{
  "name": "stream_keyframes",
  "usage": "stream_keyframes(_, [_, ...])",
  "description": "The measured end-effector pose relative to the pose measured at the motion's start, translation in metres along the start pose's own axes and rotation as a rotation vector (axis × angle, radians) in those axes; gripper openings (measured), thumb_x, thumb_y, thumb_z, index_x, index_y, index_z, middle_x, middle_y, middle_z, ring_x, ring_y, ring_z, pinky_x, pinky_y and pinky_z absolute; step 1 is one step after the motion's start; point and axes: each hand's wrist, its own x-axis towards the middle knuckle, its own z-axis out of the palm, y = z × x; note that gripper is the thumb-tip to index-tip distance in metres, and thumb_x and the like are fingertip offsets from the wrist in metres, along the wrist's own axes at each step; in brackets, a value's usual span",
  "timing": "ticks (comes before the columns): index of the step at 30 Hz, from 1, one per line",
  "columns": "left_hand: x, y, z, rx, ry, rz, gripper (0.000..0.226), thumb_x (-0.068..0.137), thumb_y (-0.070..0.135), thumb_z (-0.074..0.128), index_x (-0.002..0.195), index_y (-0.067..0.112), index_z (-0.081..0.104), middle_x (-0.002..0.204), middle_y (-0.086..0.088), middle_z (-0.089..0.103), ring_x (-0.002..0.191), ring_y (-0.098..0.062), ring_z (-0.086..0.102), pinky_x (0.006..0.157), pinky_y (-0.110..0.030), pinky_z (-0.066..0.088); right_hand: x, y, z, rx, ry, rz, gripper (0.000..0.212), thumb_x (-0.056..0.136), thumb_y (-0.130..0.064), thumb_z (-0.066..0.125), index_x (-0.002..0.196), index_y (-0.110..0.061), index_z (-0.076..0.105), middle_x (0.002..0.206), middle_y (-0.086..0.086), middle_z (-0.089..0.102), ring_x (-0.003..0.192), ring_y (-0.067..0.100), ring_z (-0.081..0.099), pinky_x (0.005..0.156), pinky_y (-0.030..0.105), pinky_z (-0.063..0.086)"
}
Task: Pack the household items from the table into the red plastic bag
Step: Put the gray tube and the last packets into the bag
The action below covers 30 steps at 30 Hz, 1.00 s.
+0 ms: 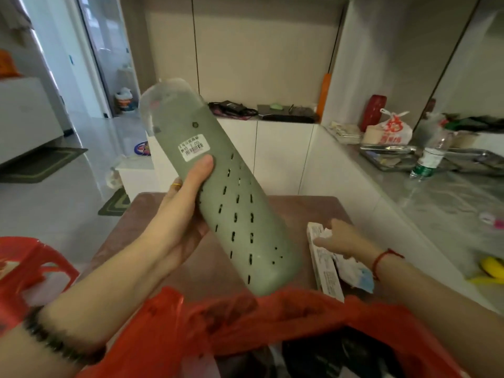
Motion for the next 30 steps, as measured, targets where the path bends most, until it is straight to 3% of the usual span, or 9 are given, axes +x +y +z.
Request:
stream_keyframes(2, [-0.019,0.001,0.012,-0.027,-0.055,-0.057,0.056,0.065,0.047,0.058,0.113,0.019,0.064,0.104,-0.002,0.074,0.088,-0.014,0.07,0.066,-0.029,0.06,0.004,0.029,0.026,-0.132,-0.142,0.106,0.05,0.089,-0.038,0.055,0.124,-0.001,0.051,0.118,0.009,0.059,0.096,0.021,0.055,0.068,0.025,0.048])
stream_keyframes(5, [-0.038,-0.007,0.016,-0.004,-0.051,-0.172,0.048,0.064,0.046,0.055,0.101,0.018,0.069,0.089,-0.004,0.076,0.074,-0.014,0.072,0.065,-0.03,0.061,0.009,0.054,0.077,-0.16,-0.252,0.172,0.057,0.086,-0.043,0.058,0.126,-0.003,0.048,0.132,0.009,0.054,0.122,0.023,0.05,0.093,0.025,0.043])
stream_keyframes(9, [-0.053,-0.006,0.01,-0.107,-0.033,-0.297,0.039,0.063,0.046,0.055,0.082,0.015,0.069,0.065,-0.006,0.073,0.052,-0.017,0.068,0.046,-0.027,0.056,0.02,0.07,0.096,-0.039,-0.277,0.225,0.022,0.085,-0.032,0.061,0.09,-0.014,0.049,0.101,0.002,0.054,0.097,0.016,0.054,0.074,0.021,0.045])
stream_keyframes(11, [-0.06,-0.004,0.008,-0.189,-0.024,-0.275,0.038,0.065,0.046,0.055,0.074,0.015,0.073,0.065,-0.005,0.072,0.051,-0.017,0.068,0.045,-0.027,0.056,0.021,0.075,0.088,0.233,-0.243,0.222,0.014,0.088,-0.025,0.057,0.092,-0.012,0.052,0.091,0.004,0.057,0.085,0.016,0.056,0.083,0.028,0.052])
stream_keyframes(14, [-0.075,-0.004,0.012,-0.269,-0.028,-0.176,0.037,0.067,0.049,0.054,0.066,0.019,0.077,0.072,-0.002,0.074,0.06,-0.015,0.071,0.051,-0.031,0.058,-0.002,0.054,0.05,0.965,-0.308,0.219,0.015,0.092,-0.017,0.051,0.104,-0.009,0.055,0.09,0.011,0.063,0.079,0.024,0.063,0.063,0.032,0.055])
stream_keyframes(17, [-0.1,-0.008,0.016,-0.321,-0.035,-0.105,0.043,0.07,0.052,0.053,0.09,0.02,0.073,0.088,-0.002,0.075,0.076,-0.016,0.073,0.059,-0.034,0.059,-0.037,0.033,-0.003,1.209,-0.319,0.015,0.026,0.089,-0.015,0.051,0.114,-0.007,0.053,0.089,0.013,0.063,0.078,0.025,0.063,0.072,0.038,0.056])
stream_keyframes(19, [-0.122,-0.011,0.015,-0.361,-0.045,-0.088,0.049,0.065,0.052,0.06,0.1,0.019,0.07,0.092,-0.003,0.075,0.08,-0.016,0.072,0.061,-0.033,0.058,-0.074,0.024,-0.035,1.23,-0.29,-0.108,0.032,0.083,-0.012,0.054,0.116,-0.009,0.052,0.092,0.015,0.063,0.081,0.029,0.064,0.076,0.04,0.056])
stream_keyframes(24, [-0.176,-0.021,0.003,-0.399,-0.098,-0.331,0.068,0.02,0.047,0.088,0.075,0.008,0.077,0.073,-0.013,0.075,0.06,-0.024,0.072,0.051,-0.035,0.058,-0.185,0.017,-0.059,1.095,-0.183,-0.394,0.043,0.06,-0.013,0.062,0.1,-0.025,0.056,0.089,0.004,0.07,0.071,0.018,0.071,0.058,0.03,0.06])
stream_keyframes(30, [-0.202,-0.047,-0.016,-0.383,0.055,-0.401,0.054,0.058,0.059,0.055,0.069,0.01,0.077,0.068,-0.011,0.072,0.054,-0.023,0.069,0.053,-0.034,0.059,-0.241,0.013,0.015,0.853,-0.132,-0.469,0.04,0.081,0.0,0.064,0.098,-0.033,0.051,0.094,-0.013,0.068,0.075,-0.01,0.065,0.06,0.011,0.052])
